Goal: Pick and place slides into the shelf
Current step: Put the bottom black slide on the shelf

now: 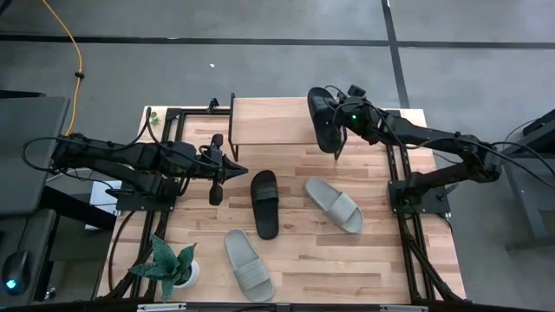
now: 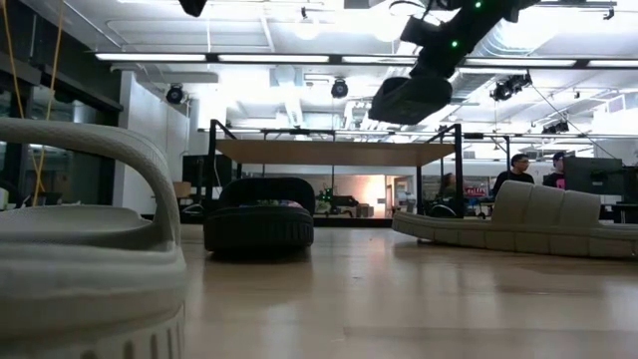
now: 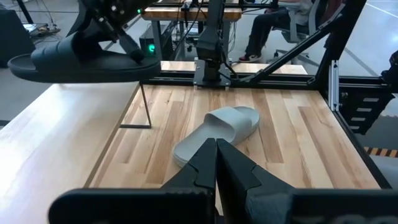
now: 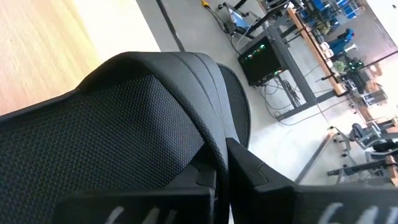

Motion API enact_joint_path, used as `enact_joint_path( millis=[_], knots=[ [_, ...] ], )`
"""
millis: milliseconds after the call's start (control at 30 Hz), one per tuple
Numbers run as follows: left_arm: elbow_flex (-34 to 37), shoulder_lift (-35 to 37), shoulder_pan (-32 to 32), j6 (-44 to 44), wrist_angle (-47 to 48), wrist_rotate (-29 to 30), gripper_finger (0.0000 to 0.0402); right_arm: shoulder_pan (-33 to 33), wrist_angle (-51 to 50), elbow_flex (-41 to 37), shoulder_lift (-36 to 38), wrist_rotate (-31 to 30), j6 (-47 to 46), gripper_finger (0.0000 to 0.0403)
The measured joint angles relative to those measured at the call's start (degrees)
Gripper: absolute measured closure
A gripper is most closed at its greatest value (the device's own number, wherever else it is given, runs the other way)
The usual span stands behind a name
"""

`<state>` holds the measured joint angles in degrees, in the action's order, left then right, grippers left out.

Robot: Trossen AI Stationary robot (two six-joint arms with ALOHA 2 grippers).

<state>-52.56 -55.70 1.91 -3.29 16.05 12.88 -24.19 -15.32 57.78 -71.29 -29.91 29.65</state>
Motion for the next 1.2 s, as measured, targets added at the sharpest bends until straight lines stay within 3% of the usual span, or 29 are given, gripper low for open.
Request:
enact_joint_path(
  millis=[633,1200],
  knots=[
    [0.00,0.00,-0.02,-0.01,0.28,-0.45,0.0401,-4.35,2.69,0.00,-6.01,2.73,1.94,0.0403],
    [0.00,0.00,-0.02,-0.04,0.39,-0.44,0.0401,-5.96,-0.31,0.00,-6.16,2.03,2.79,0.0403]
  ],
)
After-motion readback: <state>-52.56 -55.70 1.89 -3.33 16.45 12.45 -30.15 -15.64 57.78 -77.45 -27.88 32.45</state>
